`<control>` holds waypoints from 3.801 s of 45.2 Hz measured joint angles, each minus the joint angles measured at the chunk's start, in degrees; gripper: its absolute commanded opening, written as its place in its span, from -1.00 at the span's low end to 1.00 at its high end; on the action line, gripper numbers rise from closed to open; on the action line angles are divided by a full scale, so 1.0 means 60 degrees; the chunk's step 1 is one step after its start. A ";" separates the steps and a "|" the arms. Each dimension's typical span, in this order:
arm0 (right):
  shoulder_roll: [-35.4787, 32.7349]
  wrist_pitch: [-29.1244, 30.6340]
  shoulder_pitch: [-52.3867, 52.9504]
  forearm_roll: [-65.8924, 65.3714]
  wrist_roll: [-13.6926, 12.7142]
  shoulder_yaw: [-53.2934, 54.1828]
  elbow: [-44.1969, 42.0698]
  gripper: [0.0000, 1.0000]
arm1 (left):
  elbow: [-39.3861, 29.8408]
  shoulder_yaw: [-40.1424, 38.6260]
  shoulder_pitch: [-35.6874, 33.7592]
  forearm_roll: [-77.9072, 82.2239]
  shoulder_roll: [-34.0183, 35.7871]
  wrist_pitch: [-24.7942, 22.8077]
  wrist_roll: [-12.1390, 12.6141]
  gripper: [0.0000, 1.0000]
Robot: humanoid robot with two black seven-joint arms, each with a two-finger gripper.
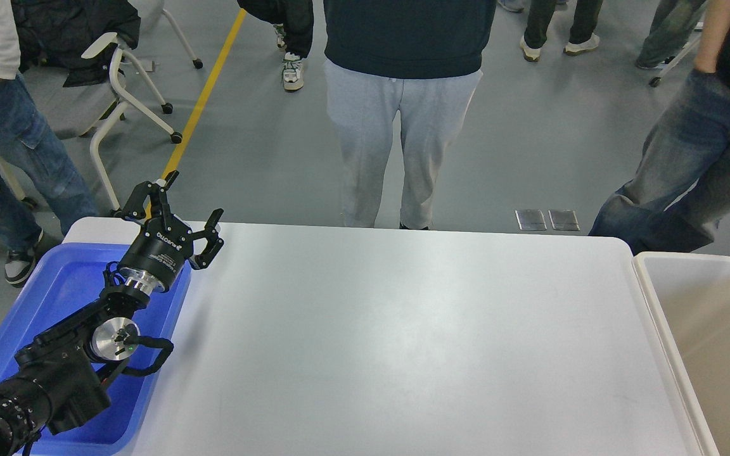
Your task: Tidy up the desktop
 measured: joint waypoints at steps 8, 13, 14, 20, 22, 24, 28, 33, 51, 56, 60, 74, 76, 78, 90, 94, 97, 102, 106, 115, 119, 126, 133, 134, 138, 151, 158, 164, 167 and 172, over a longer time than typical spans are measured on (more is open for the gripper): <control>0.0312 -0.0035 -0.0418 0.0073 -0.0045 0.0592 -0.0359 -1.00 | 0.0000 0.0000 0.0000 -0.0002 0.0000 0.0001 0.0000 1.00; 0.0517 -0.0040 -0.0633 0.0103 -0.0060 0.0856 -0.0476 -1.00 | 0.0000 0.0000 0.0000 -0.0003 0.0000 0.0001 0.0000 1.00; 0.0559 -0.0040 -0.0677 0.0107 -0.0061 0.0904 -0.0491 -1.00 | 0.0000 0.0000 -0.0001 -0.0003 0.0000 0.0001 0.0000 1.00; 0.0778 -0.0047 -0.0867 0.0133 -0.0064 0.1125 -0.0558 -1.00 | 0.0000 0.0000 -0.0001 -0.0003 0.0000 0.0003 0.0000 1.00; 0.0837 -0.0049 -0.0920 0.0140 -0.0064 0.1177 -0.0575 -1.00 | 0.0000 0.0000 -0.0001 -0.0003 0.0000 0.0002 0.0000 1.00; 0.0923 -0.0052 -0.0981 0.0144 -0.0065 0.1228 -0.0589 -1.00 | 0.0000 0.0000 -0.0001 -0.0003 0.0000 0.0003 0.0000 1.00; 0.1077 -0.0054 -0.1068 0.0152 -0.0065 0.1297 -0.0608 -1.00 | 0.0000 0.0000 -0.0002 -0.0003 0.0000 0.0003 0.0000 1.00; 0.1208 -0.0056 -0.1138 0.0160 -0.0067 0.1341 -0.0620 -1.00 | 0.0000 0.0000 -0.0002 -0.0003 0.0000 0.0006 0.0000 1.00; 0.1392 -0.0058 -0.1227 0.0174 -0.0061 0.1547 -0.0634 1.00 | 0.0000 0.0000 -0.0002 -0.0003 -0.0001 0.0006 -0.0001 1.00; 0.1405 -0.0057 -0.1234 0.0174 -0.0056 0.1578 -0.0635 1.00 | 0.0000 0.0000 -0.0002 -0.0003 -0.0001 0.0006 -0.0001 1.00; 0.1408 -0.0050 -0.1238 0.0174 -0.0055 0.1595 -0.0634 1.00 | 0.0000 0.0000 -0.0002 -0.0003 -0.0001 0.0006 -0.0001 1.00; 0.1393 -0.0014 -0.1210 0.0174 -0.0015 0.1622 -0.0563 1.00 | 0.0000 0.0000 -0.0002 -0.0003 -0.0001 0.0006 -0.0001 1.00; 0.1386 -0.0005 -0.1200 0.0173 -0.0008 0.1604 -0.0553 1.00 | 0.0000 0.0000 -0.0002 -0.0003 -0.0001 0.0006 -0.0001 1.00; 0.1382 0.0002 -0.1197 0.0168 -0.0004 0.1584 -0.0543 1.00 | 0.0000 0.0000 -0.0002 -0.0003 -0.0001 0.0006 -0.0001 1.00; 0.1317 0.0080 -0.1155 0.0079 0.0014 0.1529 -0.0473 1.00 | 0.0000 0.0000 -0.0002 -0.0003 -0.0001 0.0006 -0.0001 1.00; 0.1187 0.0133 -0.1122 0.0103 0.0017 0.1595 -0.0325 1.00 | 0.0000 0.0000 -0.0002 -0.0003 -0.0001 0.0006 -0.0001 1.00; 0.1034 0.0216 -0.1076 0.0129 0.0027 0.1662 -0.0087 1.00 | 0.0000 0.0000 -0.0002 -0.0003 -0.0001 0.0007 -0.0001 1.00; 0.0662 0.0408 -0.0986 0.0161 0.0043 0.2025 0.0584 1.00 | 0.0000 0.0000 -0.0002 -0.0003 0.0000 0.0007 -0.0001 1.00; 0.0245 0.0553 -0.0948 0.0170 0.0054 0.2554 0.1459 1.00 | -0.0001 0.0000 -0.0002 -0.0003 0.0001 0.0007 -0.0002 1.00; -0.0797 0.0721 -0.0972 0.0192 0.0072 0.3624 0.4112 1.00 | 0.0000 0.0000 -0.0001 -0.0003 0.0001 0.0007 -0.0002 1.00; -0.1116 0.0755 -0.0977 0.0192 0.0073 0.4034 0.5296 1.00 | 0.0000 0.0000 -0.0001 -0.0004 0.0001 0.0007 -0.0003 1.00; -0.1298 0.0784 -0.0964 0.0197 0.0087 0.4750 0.6944 1.00 | 0.0000 0.0000 -0.0001 -0.0003 0.0000 0.0007 -0.0002 1.00; -0.0792 0.0798 -0.0955 0.0205 0.0143 0.5630 0.7937 1.00 | 0.0001 0.0000 -0.0001 -0.0003 0.0000 0.0007 -0.0001 1.00; -0.0685 0.0802 -0.0954 0.0206 0.0149 0.5745 0.8019 1.00 | 0.0000 0.0000 -0.0001 -0.0003 -0.0001 0.0006 -0.0002 1.00; -0.0119 0.0814 -0.0953 0.0203 0.0166 0.6212 0.8308 1.00 | 0.0000 0.0000 -0.0001 -0.0003 -0.0001 0.0006 -0.0002 1.00; 0.2134 0.0841 -0.1030 0.0172 0.0263 0.7053 0.8666 1.00 | 0.0001 0.0000 -0.0002 -0.0005 0.0003 0.0002 -0.0002 1.00; 0.3006 0.0909 -0.1305 0.0157 0.0361 0.7166 0.8698 1.00 | -0.0001 0.0000 -0.0002 -0.0003 -0.0001 0.0002 -0.0001 1.00; 0.3488 0.1020 -0.1588 0.0112 0.0420 0.7192 0.8608 1.00 | 0.0001 0.0000 -0.0002 -0.0003 0.0000 0.0002 -0.0001 1.00; 0.3647 0.1112 -0.1727 0.0090 0.0434 0.7173 0.8529 1.00 | 0.0000 0.0000 -0.0001 -0.0003 0.0000 0.0002 -0.0001 1.00; 0.3824 0.1293 -0.1985 0.0056 0.0451 0.7136 0.8375 1.00 | 0.0001 0.0000 -0.0001 -0.0003 0.0000 0.0002 -0.0001 1.00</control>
